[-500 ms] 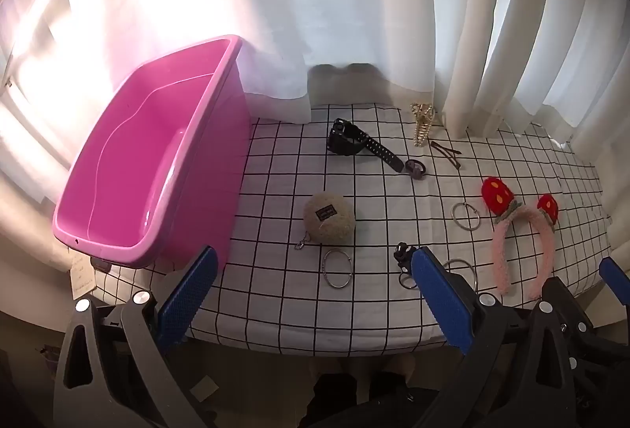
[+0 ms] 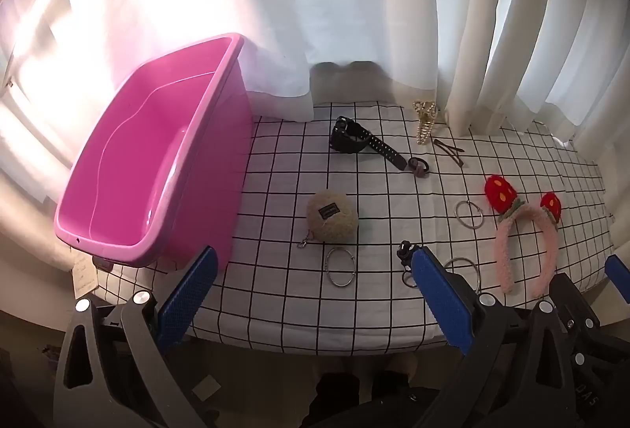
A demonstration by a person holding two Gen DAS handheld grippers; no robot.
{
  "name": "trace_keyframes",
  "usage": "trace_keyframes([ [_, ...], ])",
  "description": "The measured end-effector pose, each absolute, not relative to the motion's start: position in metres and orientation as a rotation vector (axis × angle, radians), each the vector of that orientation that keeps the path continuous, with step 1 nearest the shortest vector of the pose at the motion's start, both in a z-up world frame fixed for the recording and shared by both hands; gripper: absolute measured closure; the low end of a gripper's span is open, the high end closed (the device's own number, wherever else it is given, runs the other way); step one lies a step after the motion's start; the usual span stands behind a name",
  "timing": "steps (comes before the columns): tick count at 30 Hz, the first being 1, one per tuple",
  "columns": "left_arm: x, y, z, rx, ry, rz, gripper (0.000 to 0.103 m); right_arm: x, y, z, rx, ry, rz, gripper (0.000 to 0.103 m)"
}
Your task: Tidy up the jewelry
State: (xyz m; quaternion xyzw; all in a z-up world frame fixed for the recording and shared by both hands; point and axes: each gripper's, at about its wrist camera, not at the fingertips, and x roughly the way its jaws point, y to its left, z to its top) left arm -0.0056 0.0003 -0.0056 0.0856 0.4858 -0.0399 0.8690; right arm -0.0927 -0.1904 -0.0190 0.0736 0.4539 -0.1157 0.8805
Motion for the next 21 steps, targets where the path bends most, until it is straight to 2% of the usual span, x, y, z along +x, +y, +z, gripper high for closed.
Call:
trace_keyframes([
  [21, -0.0018, 0.0009, -0.0038, 0.188, 1.021, -0.084, 0.006, -0.0901, -0.1925, -0.0145, 0.137, 0.94, -0.246, 0.009],
])
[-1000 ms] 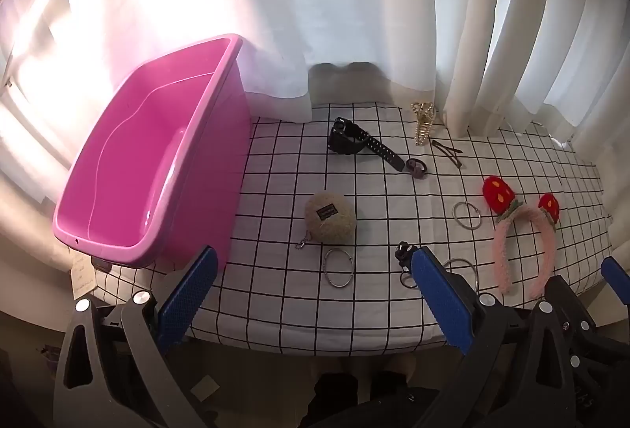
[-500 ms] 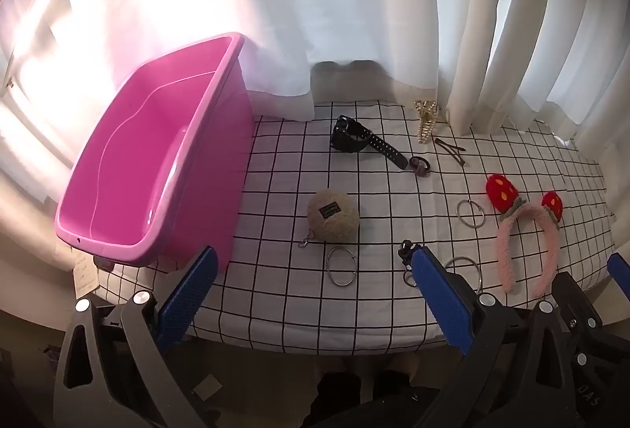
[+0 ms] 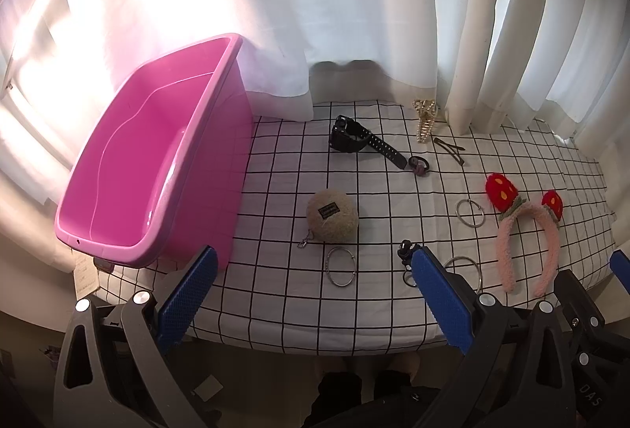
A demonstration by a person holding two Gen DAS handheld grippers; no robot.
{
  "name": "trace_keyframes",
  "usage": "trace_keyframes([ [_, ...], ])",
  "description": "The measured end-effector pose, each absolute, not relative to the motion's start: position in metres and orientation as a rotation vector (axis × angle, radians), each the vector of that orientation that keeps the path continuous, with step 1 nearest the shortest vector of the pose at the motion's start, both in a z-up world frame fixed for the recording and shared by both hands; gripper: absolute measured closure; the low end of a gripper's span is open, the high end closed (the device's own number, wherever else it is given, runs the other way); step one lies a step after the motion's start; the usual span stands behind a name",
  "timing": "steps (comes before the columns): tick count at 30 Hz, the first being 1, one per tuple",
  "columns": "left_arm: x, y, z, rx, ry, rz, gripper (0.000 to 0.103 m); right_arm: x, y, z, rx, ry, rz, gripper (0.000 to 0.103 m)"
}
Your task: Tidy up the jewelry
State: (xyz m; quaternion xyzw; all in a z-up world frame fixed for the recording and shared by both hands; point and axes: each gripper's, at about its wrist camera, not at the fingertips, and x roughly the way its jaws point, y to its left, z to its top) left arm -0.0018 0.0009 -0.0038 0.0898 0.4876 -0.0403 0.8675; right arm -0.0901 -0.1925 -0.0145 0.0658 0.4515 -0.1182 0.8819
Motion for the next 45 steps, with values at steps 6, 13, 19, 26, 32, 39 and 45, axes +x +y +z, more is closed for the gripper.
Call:
trace_keyframes([
  [6, -0.002, 0.002, -0.003, 0.189, 1.016, -0.081, 0.006, -0.09, -0.193, -0.015, 0.136, 0.938, -0.246, 0.009],
  [13, -0.001, 0.001, -0.003, 0.193, 1.015, -0.084, 0.006, -0.09, -0.192, -0.016, 0.139, 0.939, -0.247, 0.009],
  [19, -0.001, 0.003, -0.003, 0.191, 1.015, -0.081, 0.006, -0.088, -0.191, -0.015, 0.139, 0.938, -0.244, 0.009],
  [26, -0.001, 0.003, -0.003, 0.19, 1.017, -0.083, 0.006, -0.09, -0.19, -0.016, 0.141, 0.937, -0.237, 0.009],
  [32, -0.001, 0.005, -0.011, 0.18, 1.04, -0.08, 0.006, -0.095, -0.196, -0.021, 0.177, 0.936, -0.233, 0.009],
  [39, 0.001, 0.003, -0.042, 0.146, 1.117, -0.101, 0.006, -0.106, -0.209, -0.036, 0.226, 0.941, -0.223, 0.009],
  [45, -0.003, 0.005, -0.073, 0.129, 1.111, -0.107, 0.006, -0.119, -0.23, -0.06, 0.245, 0.955, -0.221, 0.009],
])
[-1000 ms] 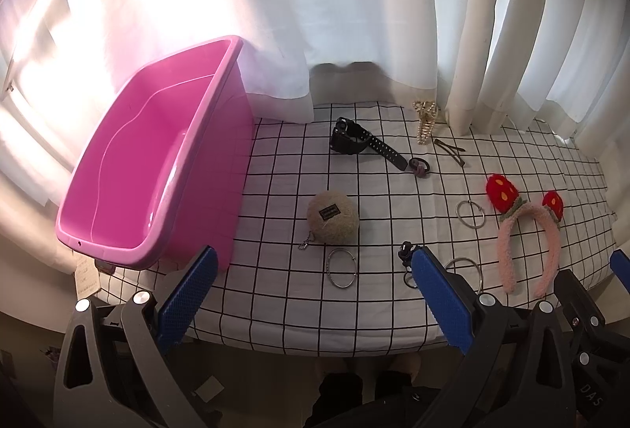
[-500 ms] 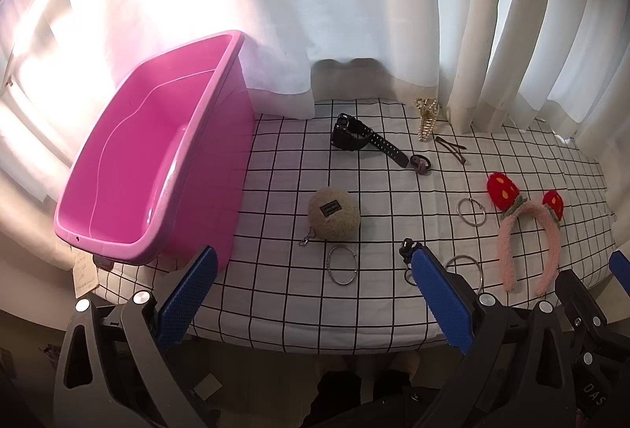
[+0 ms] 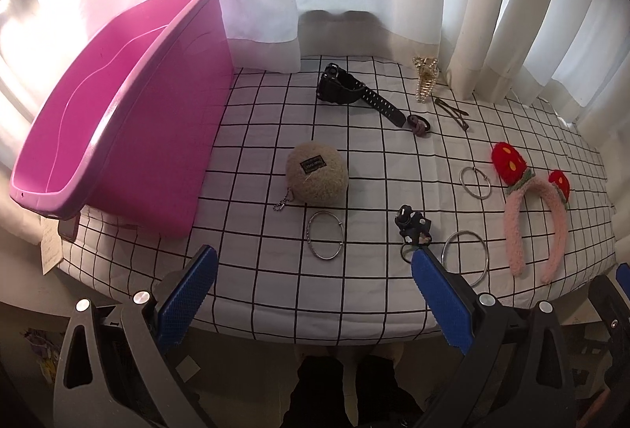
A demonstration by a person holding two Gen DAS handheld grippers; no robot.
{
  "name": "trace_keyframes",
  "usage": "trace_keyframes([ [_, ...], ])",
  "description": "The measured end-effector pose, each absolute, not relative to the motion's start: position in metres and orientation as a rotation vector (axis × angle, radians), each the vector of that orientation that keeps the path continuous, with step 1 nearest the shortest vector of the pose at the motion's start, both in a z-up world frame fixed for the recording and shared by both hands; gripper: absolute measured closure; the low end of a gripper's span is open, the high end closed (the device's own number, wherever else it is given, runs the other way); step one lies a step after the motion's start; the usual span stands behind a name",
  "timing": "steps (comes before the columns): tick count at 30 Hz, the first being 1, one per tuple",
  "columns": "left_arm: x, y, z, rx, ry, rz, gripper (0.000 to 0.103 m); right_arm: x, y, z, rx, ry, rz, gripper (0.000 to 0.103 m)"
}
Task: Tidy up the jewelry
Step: 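Lower the right tool onto the pink headband while the left tool approaches the beige pompom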
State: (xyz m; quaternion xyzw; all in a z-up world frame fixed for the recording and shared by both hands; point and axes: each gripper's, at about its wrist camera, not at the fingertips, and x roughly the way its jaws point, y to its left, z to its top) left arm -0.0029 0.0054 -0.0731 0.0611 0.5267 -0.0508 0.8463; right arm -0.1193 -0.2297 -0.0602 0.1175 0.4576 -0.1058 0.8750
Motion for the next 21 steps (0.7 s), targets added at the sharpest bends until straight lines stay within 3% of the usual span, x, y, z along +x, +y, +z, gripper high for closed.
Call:
trace_keyframes([
  [9, 0.0, 0.009, -0.12, 0.048, 1.128, -0.116, 0.006, -0.131, -0.286, -0.106, 0.236, 0.976, -0.292, 0.009],
  [21, 0.037, 0.026, -0.163, -0.024, 1.131, 0.004, 0.006, -0.084, -0.292, -0.151, 0.241, 1.01, -0.179, 0.009],
])
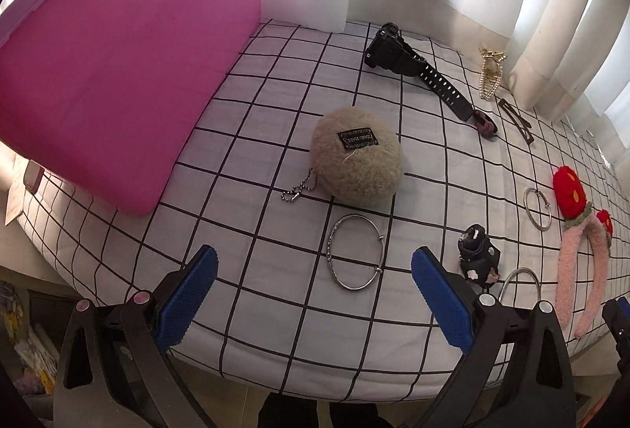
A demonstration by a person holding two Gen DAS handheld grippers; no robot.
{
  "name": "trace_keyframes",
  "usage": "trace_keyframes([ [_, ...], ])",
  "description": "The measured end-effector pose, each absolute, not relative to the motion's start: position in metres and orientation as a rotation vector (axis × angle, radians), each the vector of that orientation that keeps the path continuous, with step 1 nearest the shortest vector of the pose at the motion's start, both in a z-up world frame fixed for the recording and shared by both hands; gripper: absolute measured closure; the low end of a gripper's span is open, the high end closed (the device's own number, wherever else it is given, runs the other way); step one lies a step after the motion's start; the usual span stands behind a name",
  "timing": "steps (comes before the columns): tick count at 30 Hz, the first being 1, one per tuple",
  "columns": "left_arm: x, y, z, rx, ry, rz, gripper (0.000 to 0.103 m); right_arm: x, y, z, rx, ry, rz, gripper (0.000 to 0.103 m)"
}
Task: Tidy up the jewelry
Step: 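Lower the right tool onto the pink headband while the left tool approaches the beige pompom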
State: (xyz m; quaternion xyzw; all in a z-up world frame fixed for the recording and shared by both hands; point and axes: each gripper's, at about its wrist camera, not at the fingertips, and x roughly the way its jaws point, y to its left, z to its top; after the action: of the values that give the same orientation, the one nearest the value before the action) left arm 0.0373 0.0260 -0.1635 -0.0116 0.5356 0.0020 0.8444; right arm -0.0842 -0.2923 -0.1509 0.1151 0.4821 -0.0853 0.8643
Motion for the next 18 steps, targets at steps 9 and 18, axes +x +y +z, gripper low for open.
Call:
trace_keyframes([
  [9, 0.083, 0.017, -0.184, -0.014, 1.116, 0.014, 0.006, -0.046, -0.297, -0.177, 0.248, 1.026, -0.194, 0.009],
  [18, 0.106, 0.003, -0.196, 0.031, 1.12, -0.036, 0.006, -0.023, -0.301, -0.199, 0.25, 1.073, -0.232, 0.009],
])
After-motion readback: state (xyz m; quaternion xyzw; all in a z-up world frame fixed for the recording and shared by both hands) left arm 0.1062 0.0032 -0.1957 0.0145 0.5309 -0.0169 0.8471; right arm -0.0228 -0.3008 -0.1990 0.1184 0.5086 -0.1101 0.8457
